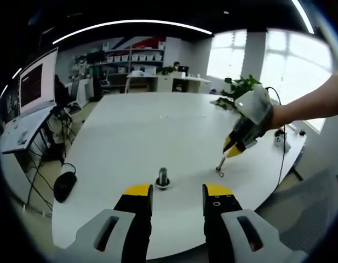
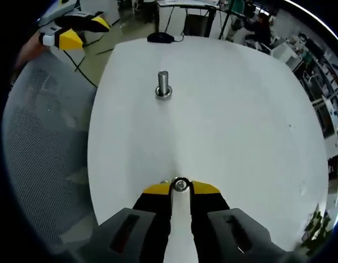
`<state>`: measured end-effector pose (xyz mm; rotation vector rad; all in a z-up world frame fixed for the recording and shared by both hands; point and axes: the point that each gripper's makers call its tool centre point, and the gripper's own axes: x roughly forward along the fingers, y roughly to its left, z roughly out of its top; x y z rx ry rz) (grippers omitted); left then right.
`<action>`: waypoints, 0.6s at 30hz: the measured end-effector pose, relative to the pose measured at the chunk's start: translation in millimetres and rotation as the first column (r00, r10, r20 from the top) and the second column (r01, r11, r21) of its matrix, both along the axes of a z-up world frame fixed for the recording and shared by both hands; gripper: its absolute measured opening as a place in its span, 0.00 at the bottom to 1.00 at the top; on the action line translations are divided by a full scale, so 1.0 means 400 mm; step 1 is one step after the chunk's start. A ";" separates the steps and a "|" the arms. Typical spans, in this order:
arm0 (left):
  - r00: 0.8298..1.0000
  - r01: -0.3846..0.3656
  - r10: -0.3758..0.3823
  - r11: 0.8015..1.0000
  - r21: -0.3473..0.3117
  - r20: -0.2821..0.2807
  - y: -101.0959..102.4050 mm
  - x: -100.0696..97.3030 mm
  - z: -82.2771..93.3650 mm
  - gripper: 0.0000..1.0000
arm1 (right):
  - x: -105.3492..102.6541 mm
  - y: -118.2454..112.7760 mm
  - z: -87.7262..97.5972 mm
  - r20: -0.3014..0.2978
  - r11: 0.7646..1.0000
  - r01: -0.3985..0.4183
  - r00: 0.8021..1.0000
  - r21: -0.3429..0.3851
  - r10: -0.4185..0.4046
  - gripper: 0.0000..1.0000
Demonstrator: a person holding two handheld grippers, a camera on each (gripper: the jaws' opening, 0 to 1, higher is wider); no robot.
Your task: Place the washer onto the threaded stud by aligning its center hole with the stud, sliding it down to the base, and recovering from edge contact or off-axis alignment until the washer reaches the visible bottom stop.
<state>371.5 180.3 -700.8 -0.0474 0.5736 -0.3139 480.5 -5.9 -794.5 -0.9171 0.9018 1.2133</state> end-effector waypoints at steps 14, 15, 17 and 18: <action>1.000 -0.005 0.006 1.000 0.010 -0.006 0.005 0.000 -0.004 0.34 | -0.003 0.000 -0.012 -0.007 0.999 -0.033 0.999 -0.020 0.033 0.13; 1.000 -0.007 0.007 1.000 0.007 -0.005 0.006 0.000 -0.003 0.34 | -0.006 -0.002 -0.014 -0.010 0.999 -0.035 0.999 -0.028 0.035 0.13; 1.000 -0.007 0.007 1.000 0.008 -0.006 0.006 0.000 -0.003 0.34 | -0.005 -0.005 -0.017 -0.002 0.998 -0.045 0.999 -0.040 0.045 0.13; 1.000 -0.006 0.006 1.000 0.008 -0.008 0.006 0.000 -0.004 0.34 | -0.005 -0.005 -0.019 -0.003 0.998 -0.047 0.999 -0.042 0.047 0.13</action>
